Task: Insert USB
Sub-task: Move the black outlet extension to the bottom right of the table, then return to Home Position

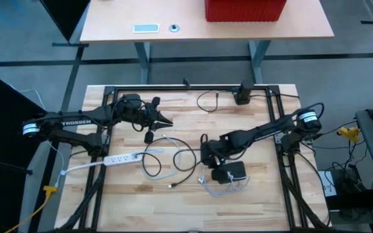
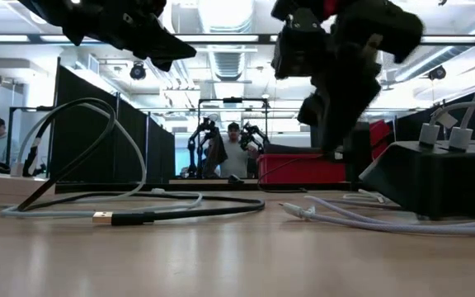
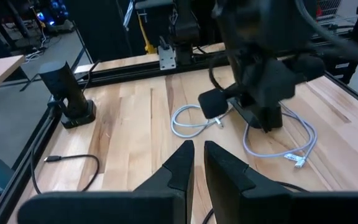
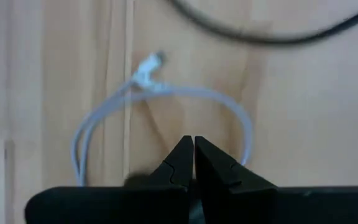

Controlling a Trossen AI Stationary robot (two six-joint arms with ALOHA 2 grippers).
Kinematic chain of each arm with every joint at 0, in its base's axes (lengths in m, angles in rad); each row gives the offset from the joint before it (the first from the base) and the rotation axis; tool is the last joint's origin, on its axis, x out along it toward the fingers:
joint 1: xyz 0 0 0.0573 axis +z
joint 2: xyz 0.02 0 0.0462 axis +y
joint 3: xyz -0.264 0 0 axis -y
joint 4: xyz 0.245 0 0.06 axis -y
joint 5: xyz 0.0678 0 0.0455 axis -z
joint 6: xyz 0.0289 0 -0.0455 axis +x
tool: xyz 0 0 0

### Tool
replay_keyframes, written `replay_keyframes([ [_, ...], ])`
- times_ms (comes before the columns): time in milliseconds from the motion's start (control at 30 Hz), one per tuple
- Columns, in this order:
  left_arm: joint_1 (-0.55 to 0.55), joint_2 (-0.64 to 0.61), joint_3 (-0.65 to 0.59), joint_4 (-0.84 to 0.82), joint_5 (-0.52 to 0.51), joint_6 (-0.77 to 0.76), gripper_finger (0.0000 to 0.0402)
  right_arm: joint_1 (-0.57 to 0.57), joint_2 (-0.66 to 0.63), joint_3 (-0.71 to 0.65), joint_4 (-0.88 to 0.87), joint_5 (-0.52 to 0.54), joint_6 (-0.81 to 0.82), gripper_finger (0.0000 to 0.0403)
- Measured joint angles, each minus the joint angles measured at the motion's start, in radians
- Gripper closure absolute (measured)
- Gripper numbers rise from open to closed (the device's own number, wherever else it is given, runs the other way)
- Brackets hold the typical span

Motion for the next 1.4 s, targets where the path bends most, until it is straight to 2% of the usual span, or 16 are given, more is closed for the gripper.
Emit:
replay_keyframes([
  [267,-0.002,-0.002,-0.001,-0.036,0.000,-0.088,0.0377,0.031,0.039,-0.004,-0.049,-0.087,0.026,0.0403],
  [533,-0.019,-0.064,0.002,-0.167,0.000,-0.144,0.0377,0.030,-0.046,-0.163,-0.068,-0.086,0.133,0.0403],
  [833,-0.083,-0.197,0.004,-0.221,-0.017,-0.123,0.0377,0.080,-0.258,-0.353,-0.137,-0.047,0.385,0.0403],
  [967,-0.094,-0.252,0.004,-0.289,-0.038,-0.125,0.0377,0.121,-0.389,-0.378,-0.231,0.036,0.503,0.0403],
  [1067,-0.095,-0.297,-0.004,-0.310,-0.037,-0.125,0.0377,0.155,-0.510,-0.378,-0.215,0.118,0.558,0.0403],
  [1200,-0.095,-0.351,-0.036,-0.312,-0.037,-0.101,0.0377,0.171,-0.659,-0.382,-0.114,0.267,0.466,0.0403],
  [1333,-0.095,-0.413,-0.078,-0.223,-0.035,-0.061,0.0377,0.085,-0.773,-0.388,0.000,0.277,0.246,0.0403],
  [1400,-0.095,-0.439,-0.110,-0.162,-0.034,-0.056,0.0377,0.005,-0.809,-0.388,0.035,0.232,0.149,0.0403],
])
